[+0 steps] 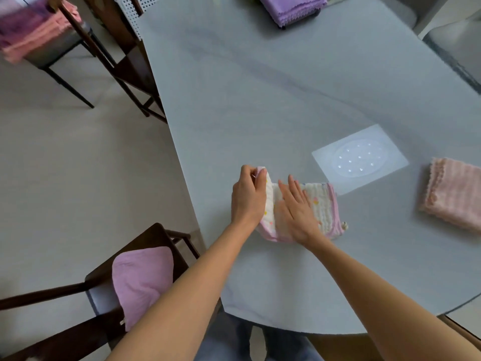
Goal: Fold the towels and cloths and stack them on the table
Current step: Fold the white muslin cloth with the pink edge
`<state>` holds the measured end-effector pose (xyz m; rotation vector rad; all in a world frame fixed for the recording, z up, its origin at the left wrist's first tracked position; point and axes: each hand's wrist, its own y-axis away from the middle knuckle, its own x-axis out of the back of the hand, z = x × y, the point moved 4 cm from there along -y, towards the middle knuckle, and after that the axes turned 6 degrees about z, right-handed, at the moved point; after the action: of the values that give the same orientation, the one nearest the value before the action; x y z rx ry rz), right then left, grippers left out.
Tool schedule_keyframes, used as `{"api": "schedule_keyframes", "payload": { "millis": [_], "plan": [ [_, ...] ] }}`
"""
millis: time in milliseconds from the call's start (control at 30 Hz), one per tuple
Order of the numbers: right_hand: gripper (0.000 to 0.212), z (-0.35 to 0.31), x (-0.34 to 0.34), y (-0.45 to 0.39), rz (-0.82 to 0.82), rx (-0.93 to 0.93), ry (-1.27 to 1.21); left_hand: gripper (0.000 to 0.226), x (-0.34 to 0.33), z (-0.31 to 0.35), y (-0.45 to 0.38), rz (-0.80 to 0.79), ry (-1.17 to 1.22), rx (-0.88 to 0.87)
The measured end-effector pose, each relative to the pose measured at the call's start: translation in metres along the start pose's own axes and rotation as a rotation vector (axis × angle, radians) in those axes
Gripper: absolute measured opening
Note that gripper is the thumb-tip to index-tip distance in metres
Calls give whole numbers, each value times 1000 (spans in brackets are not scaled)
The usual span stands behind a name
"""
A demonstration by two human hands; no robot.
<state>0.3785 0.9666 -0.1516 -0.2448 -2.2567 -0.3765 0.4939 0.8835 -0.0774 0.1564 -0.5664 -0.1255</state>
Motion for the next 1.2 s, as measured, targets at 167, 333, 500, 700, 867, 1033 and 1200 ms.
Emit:
{"api": "schedule_keyframes", "payload": {
  "millis": [167, 333, 500, 700, 867, 1033, 1200],
  "plan": [
    [29, 17, 79, 5, 287, -575, -1031, 26, -45, 23, 25, -175, 30, -4],
    [35, 43, 95, 12, 124, -656, -735, 36, -104, 20, 52, -411, -23, 8],
    [32, 54, 102, 2, 193, -571, -282, 27, -105, 27, 47, -276, -104, -201],
    [19, 62, 93, 8, 173, -577, -129, 36, -81, 15, 9, -248, -484, -498],
    [20, 63, 100, 1, 235, -599, -228, 45, -83, 20, -22, -496, -699, -530],
    [20, 55, 92, 6, 305, -648, -124, 42, -88, 18, -23, -474, -818, -500],
    [60, 51, 88, -3, 248, -734, 77, 36, -95, 22, -26, -499, -769, -423]
  ]
}}
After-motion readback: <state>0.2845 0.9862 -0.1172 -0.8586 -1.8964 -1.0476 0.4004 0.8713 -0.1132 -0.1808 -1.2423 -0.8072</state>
